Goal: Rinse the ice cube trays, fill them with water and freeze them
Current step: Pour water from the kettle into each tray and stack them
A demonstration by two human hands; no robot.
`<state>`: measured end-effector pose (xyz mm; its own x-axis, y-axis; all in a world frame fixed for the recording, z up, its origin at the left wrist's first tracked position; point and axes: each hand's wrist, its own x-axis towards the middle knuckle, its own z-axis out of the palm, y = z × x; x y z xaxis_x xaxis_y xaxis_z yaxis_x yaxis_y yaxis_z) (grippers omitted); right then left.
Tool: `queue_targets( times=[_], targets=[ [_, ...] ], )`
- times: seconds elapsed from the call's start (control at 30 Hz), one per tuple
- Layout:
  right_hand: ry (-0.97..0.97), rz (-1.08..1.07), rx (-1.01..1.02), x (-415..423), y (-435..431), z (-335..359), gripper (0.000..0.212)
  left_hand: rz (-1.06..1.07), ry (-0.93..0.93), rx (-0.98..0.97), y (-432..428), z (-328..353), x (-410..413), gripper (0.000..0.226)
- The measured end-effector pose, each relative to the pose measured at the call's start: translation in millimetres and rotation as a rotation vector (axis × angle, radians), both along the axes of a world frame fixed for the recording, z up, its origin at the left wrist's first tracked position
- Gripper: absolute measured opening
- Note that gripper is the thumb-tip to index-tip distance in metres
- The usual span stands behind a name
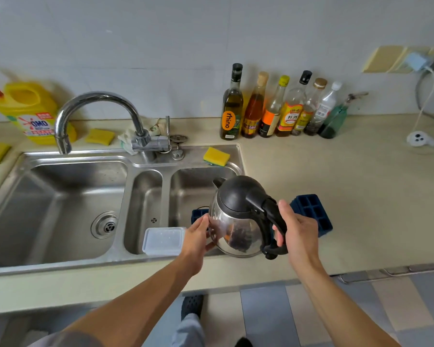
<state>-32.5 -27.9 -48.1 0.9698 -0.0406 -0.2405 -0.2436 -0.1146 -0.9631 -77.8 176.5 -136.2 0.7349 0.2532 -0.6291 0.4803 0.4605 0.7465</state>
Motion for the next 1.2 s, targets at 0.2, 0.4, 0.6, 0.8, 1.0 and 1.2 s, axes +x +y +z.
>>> queue_targets(
  times=[0.2,0.4,0.6,0.8,1.0,1.2],
  targets=[
    [-0.003,0.030,-0.024,-1,4,2,0.055,0.004,-0.008,-0.009,1,-12,-5,0.034],
    [-0.030,0.047,-0.051,-1,8,2,0.056,0.019,-0.018,-0.021,3,-21,-5,0.033],
    [-0.019,0.040,-0.054,0,10,-1,0.055,0.036,-0.015,-0.037,5,-26,-6,0.031],
    [-0.006,0.046,-0.051,-1,8,-3,0.052,0.064,-0.003,-0.056,3,-24,-6,0.029],
    [-0.007,0.051,-0.063,-3,4,-2,0.052,0.077,0.001,-0.058,0,-20,-9,0.030],
    [-0.023,0.049,-0.062,-5,0,1,0.053,0.094,0.008,-0.073,-5,-17,-11,0.028]
  ],
)
